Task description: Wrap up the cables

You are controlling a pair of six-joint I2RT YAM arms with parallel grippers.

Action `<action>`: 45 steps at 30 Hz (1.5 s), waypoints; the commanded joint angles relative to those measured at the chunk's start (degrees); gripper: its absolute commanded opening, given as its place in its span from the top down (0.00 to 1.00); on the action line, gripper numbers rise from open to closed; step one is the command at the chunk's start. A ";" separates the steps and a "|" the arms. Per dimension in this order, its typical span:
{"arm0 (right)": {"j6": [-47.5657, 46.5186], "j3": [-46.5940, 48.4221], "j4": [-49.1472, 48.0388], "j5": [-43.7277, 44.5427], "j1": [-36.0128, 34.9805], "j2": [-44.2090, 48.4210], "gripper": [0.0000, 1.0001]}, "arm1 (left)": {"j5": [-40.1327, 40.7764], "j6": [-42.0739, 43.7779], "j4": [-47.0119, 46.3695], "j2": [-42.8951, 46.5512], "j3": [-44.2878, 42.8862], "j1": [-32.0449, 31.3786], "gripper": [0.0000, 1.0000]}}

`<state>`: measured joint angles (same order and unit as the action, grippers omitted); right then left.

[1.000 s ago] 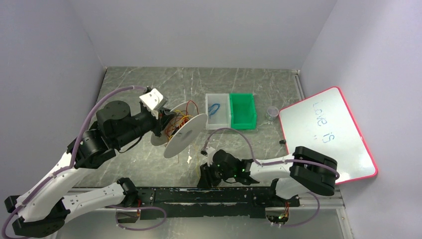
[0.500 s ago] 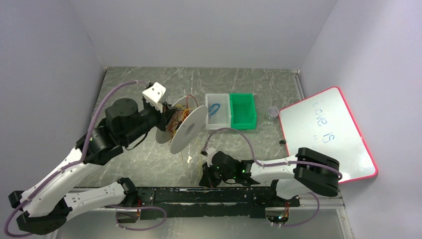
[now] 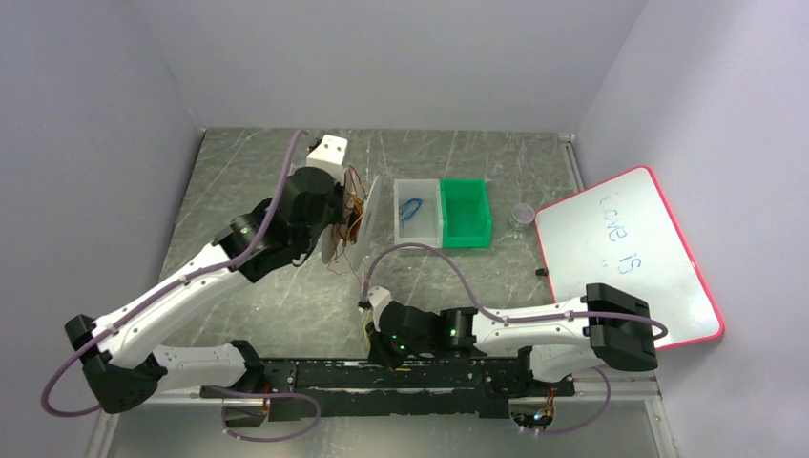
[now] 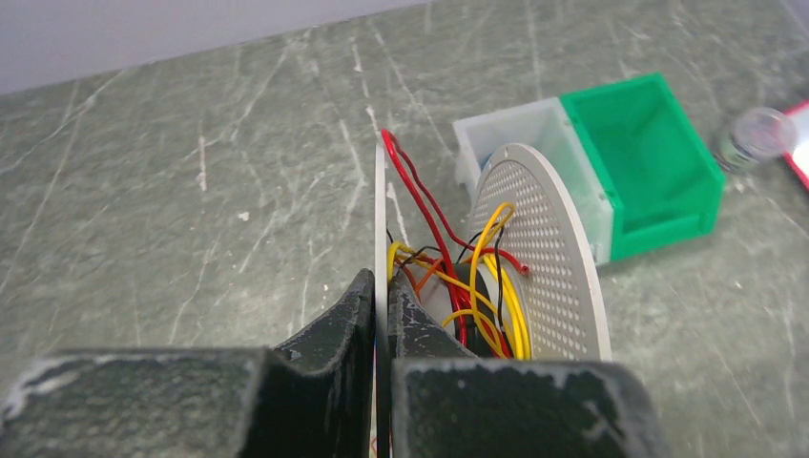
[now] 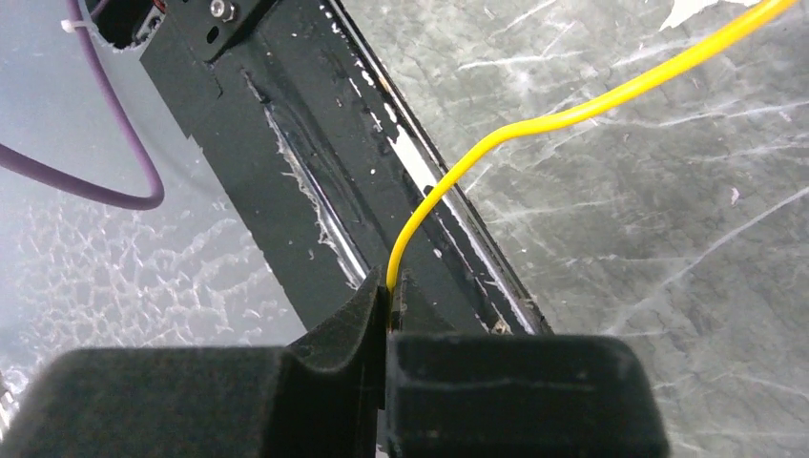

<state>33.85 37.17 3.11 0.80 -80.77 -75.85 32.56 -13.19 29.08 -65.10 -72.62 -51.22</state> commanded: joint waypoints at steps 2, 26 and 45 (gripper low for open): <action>-1.95 6.50 9.68 6.43 -2.88 -0.61 1.00 | 11.80 -3.51 -3.88 -3.67 -3.56 0.04 0.93; -13.00 42.66 38.79 25.18 -4.52 1.70 1.00 | 9.99 -10.04 -6.21 -8.13 8.20 1.17 0.93; -38.25 46.94 38.07 17.86 19.09 0.00 1.00 | -11.74 3.10 -11.73 3.23 17.93 0.02 0.93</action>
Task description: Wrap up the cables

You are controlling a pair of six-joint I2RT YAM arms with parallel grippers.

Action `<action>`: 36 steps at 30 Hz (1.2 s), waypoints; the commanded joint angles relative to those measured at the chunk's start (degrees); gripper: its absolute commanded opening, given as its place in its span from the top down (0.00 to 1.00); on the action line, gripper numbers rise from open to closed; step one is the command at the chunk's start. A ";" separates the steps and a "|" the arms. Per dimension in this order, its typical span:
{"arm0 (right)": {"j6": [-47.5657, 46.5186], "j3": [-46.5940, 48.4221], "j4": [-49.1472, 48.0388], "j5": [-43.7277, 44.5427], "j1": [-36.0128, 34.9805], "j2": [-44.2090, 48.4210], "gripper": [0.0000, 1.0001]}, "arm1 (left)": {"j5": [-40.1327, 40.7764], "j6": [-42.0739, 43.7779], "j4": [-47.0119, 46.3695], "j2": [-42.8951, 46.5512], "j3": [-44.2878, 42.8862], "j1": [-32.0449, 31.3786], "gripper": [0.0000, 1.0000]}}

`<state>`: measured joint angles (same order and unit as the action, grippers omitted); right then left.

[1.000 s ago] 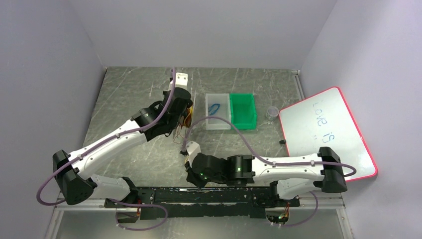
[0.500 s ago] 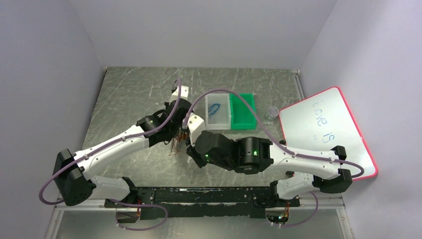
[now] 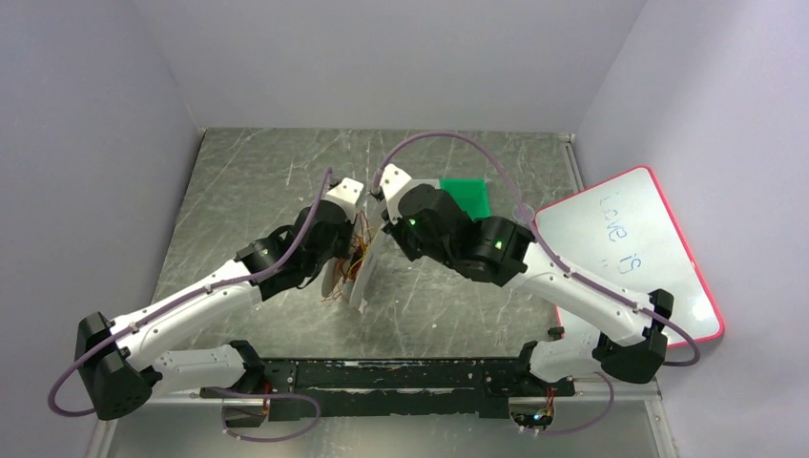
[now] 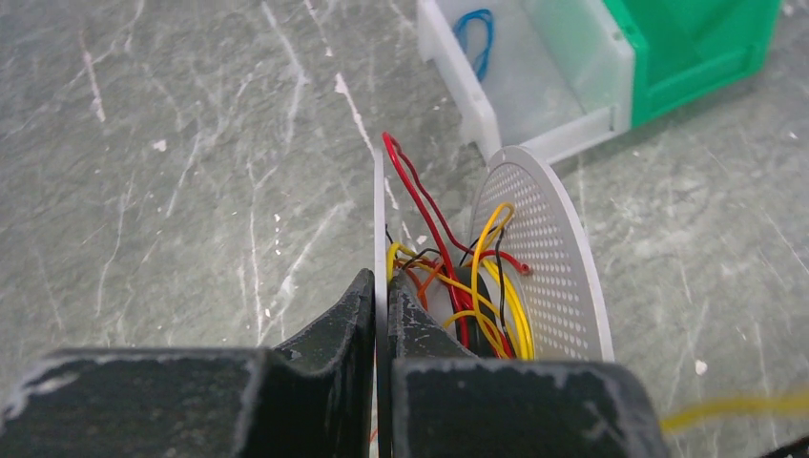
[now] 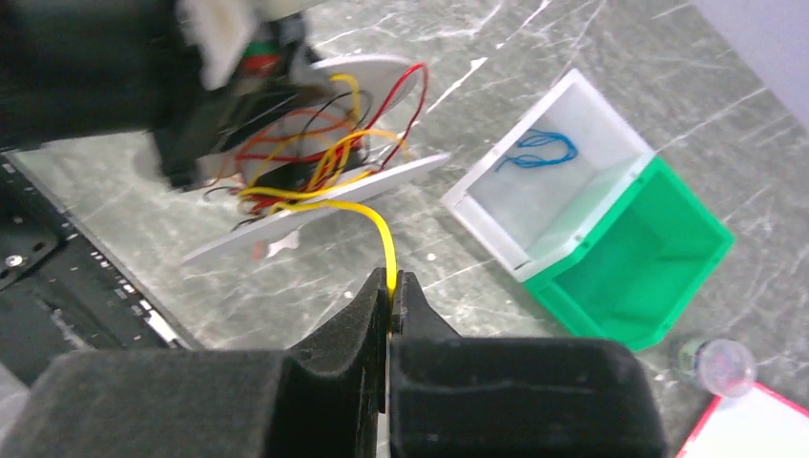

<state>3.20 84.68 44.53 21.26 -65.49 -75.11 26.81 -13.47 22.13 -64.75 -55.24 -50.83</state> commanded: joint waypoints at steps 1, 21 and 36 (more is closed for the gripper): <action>-7.95 -0.92 -3.88 -2.96 4.95 -1.08 1.00 | -7.11 3.75 -5.04 3.52 1.10 -0.35 0.93; -3.40 -20.88 -19.61 -17.02 21.60 -1.74 1.00 | -20.49 2.38 -7.94 12.89 8.05 -0.41 0.93; 1.34 -42.77 -37.75 -40.01 26.96 12.06 1.00 | -29.25 -1.46 -9.11 22.68 5.34 -0.37 0.93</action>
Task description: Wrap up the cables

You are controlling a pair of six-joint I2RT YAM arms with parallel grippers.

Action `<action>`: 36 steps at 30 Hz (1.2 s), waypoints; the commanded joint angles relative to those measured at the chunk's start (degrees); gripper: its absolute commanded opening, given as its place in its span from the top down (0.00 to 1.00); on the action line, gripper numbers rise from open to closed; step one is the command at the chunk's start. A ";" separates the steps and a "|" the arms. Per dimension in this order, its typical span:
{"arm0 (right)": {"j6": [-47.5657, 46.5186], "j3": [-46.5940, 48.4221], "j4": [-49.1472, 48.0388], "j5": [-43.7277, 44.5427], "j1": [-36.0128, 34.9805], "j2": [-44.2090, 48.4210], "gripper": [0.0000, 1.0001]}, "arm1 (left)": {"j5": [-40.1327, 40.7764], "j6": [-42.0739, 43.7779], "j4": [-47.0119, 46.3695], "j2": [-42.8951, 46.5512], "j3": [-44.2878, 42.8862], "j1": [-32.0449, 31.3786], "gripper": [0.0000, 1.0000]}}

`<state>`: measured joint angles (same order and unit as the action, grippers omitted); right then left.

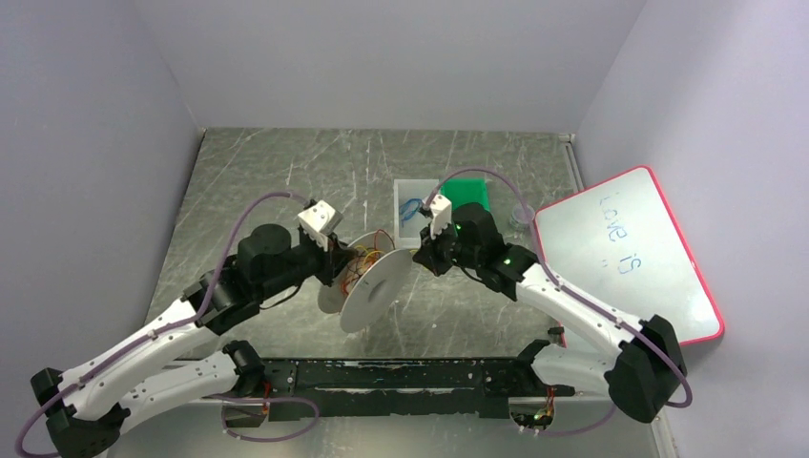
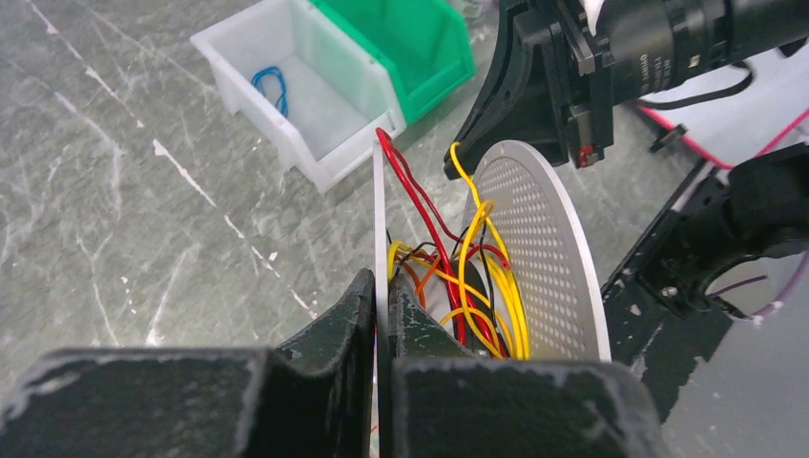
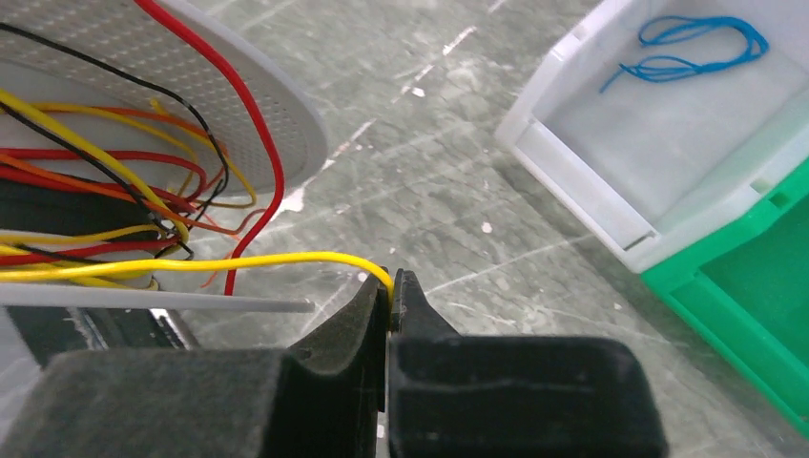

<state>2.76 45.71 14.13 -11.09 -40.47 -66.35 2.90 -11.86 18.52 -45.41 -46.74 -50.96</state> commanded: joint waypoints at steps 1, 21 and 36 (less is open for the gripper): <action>2.35 -5.00 -8.69 -9.30 2.34 4.06 1.00 | -5.23 -3.85 -5.90 3.84 -2.98 -0.20 0.93; 25.89 -23.44 -39.18 -30.28 4.88 9.73 1.00 | -4.68 -21.37 -20.29 3.57 3.62 5.50 0.93; 36.58 -26.52 -45.55 -33.00 5.48 11.35 1.00 | -12.94 -29.22 -21.55 1.83 6.27 21.95 0.93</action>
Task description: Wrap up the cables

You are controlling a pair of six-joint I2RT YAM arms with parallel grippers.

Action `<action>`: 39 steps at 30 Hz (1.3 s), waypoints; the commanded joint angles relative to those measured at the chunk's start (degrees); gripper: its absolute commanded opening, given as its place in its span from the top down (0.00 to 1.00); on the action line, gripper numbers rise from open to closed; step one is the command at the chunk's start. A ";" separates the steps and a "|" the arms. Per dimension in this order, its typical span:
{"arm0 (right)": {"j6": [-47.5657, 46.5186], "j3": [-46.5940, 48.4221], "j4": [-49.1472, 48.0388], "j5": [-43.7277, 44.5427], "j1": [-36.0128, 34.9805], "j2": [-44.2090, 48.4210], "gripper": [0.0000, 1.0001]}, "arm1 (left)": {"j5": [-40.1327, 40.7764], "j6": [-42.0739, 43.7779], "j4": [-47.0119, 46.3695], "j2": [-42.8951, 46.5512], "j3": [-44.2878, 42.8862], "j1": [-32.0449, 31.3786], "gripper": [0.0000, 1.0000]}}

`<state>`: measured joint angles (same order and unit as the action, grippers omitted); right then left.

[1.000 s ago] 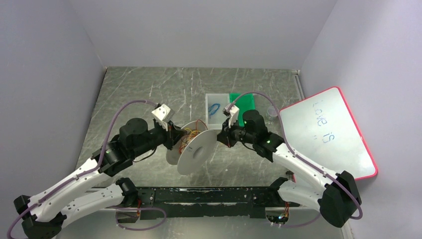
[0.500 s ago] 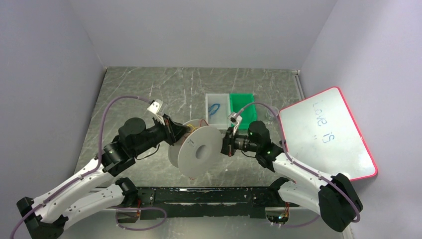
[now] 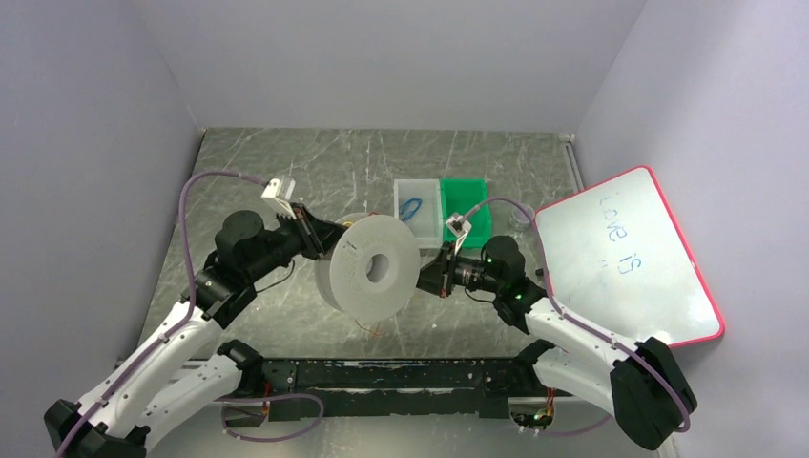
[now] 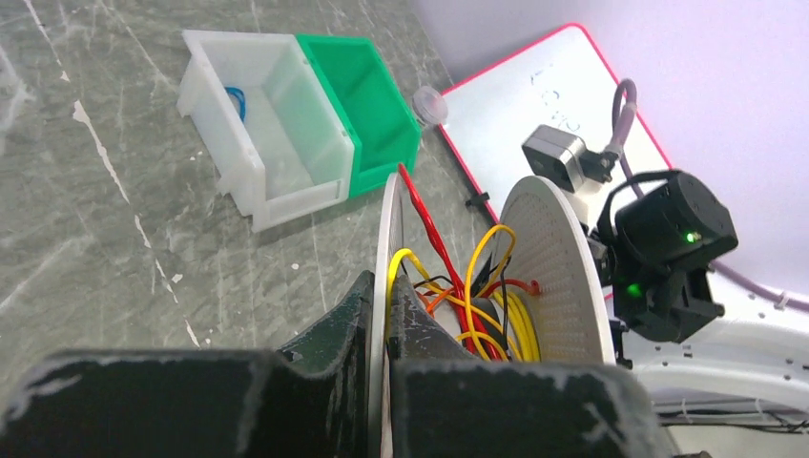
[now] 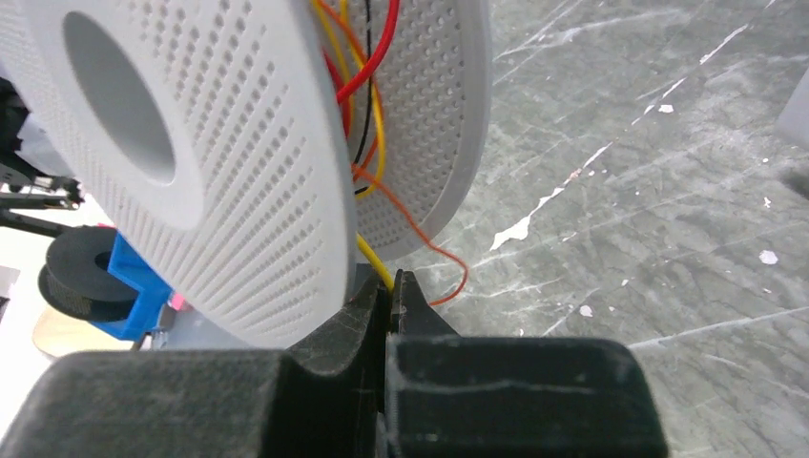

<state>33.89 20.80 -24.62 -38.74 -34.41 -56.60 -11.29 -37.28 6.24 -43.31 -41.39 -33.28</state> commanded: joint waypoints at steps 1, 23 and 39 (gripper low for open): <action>7.40 -2.18 -9.51 -6.04 -0.49 1.32 1.00 | 0.74 -4.82 -9.71 -0.47 1.39 5.17 0.93; 32.80 -0.45 -43.19 2.72 -5.50 -17.45 1.00 | 3.64 -15.75 -11.98 -4.13 4.17 10.95 0.93; 31.80 6.97 -33.86 16.70 -10.55 -25.28 1.00 | 5.27 -17.82 -7.05 -5.35 8.25 14.75 0.93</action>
<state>70.50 23.11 -60.20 -21.91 -42.15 -80.47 -10.46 -55.20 -2.96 -47.72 -35.31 -19.55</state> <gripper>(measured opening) 0.019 0.090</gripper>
